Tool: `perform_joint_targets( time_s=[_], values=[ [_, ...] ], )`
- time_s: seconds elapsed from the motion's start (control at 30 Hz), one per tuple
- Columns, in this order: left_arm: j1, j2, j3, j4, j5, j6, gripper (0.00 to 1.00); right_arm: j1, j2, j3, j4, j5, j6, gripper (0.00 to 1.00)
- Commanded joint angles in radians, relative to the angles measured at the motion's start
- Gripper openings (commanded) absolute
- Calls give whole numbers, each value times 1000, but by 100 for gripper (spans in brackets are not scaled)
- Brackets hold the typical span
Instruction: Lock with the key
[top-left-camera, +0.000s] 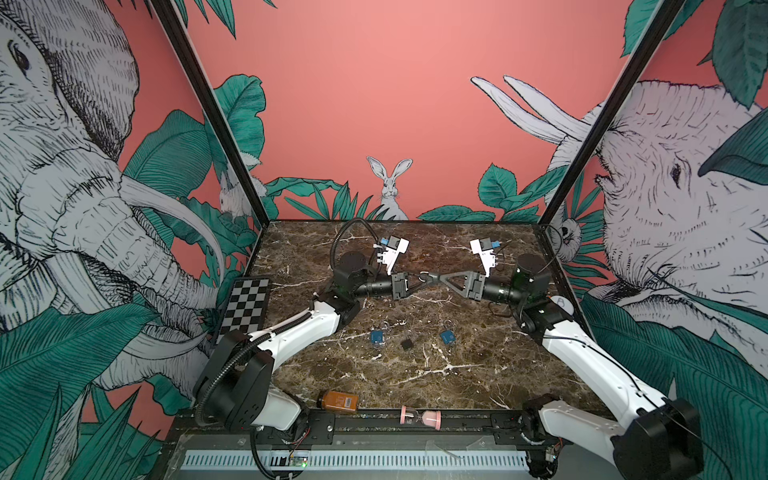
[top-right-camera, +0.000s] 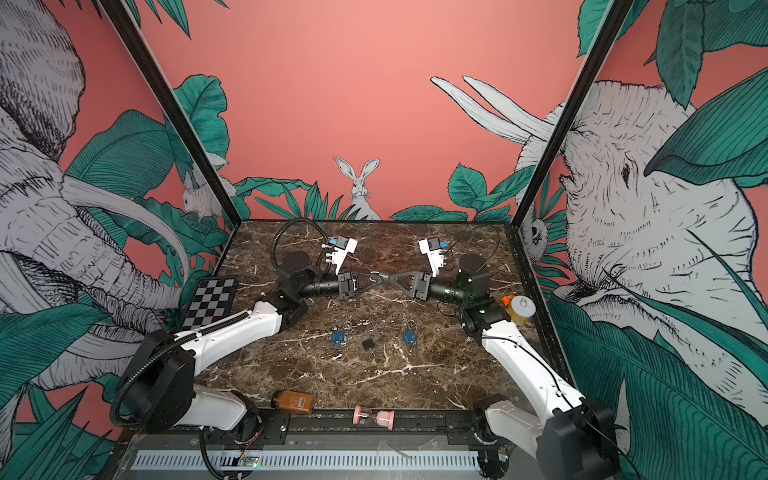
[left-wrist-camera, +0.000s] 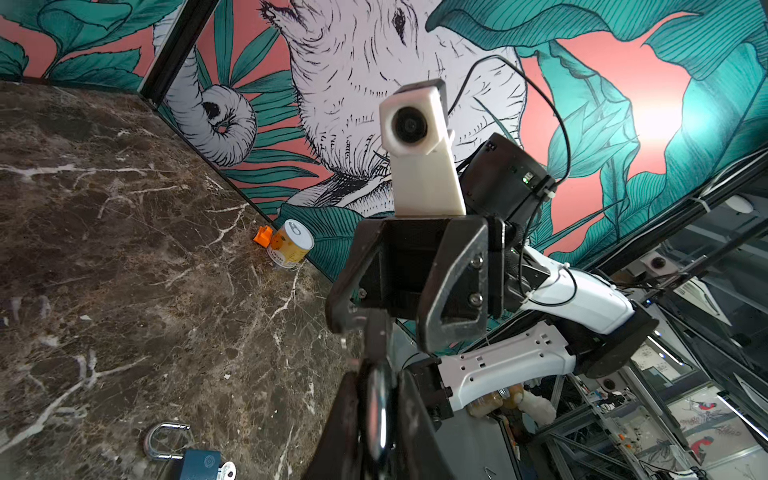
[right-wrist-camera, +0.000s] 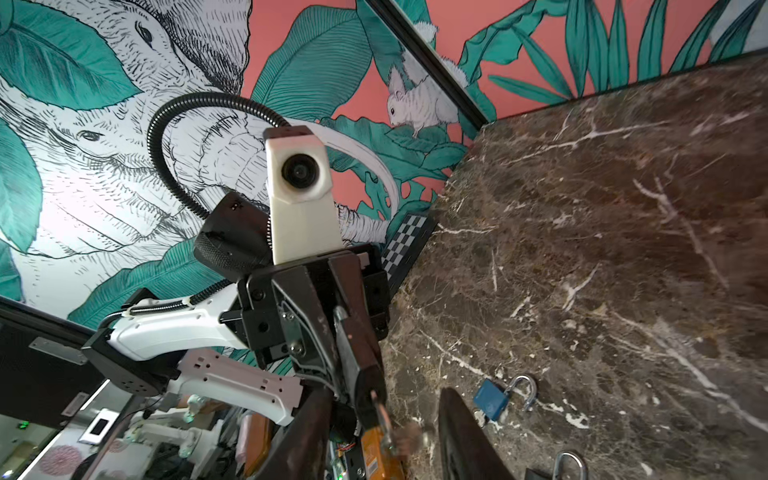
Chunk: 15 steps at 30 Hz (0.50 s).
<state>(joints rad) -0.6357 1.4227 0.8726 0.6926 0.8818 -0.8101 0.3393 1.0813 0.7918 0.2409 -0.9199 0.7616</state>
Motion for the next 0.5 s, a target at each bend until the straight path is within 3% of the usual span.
perform_joint_targets(
  time_s=[0.0,0.17,0.47],
  values=[
    [6,-17,1,146,38,-31,0,-14,-34,-11,-10,47,-63,43],
    [7,12,0,251,67,-100,0,-14,-44,-25,52,11,-40,36],
    [5,25,2,245,82,-119,0,-13,-50,-26,135,-25,-12,31]
  ],
)
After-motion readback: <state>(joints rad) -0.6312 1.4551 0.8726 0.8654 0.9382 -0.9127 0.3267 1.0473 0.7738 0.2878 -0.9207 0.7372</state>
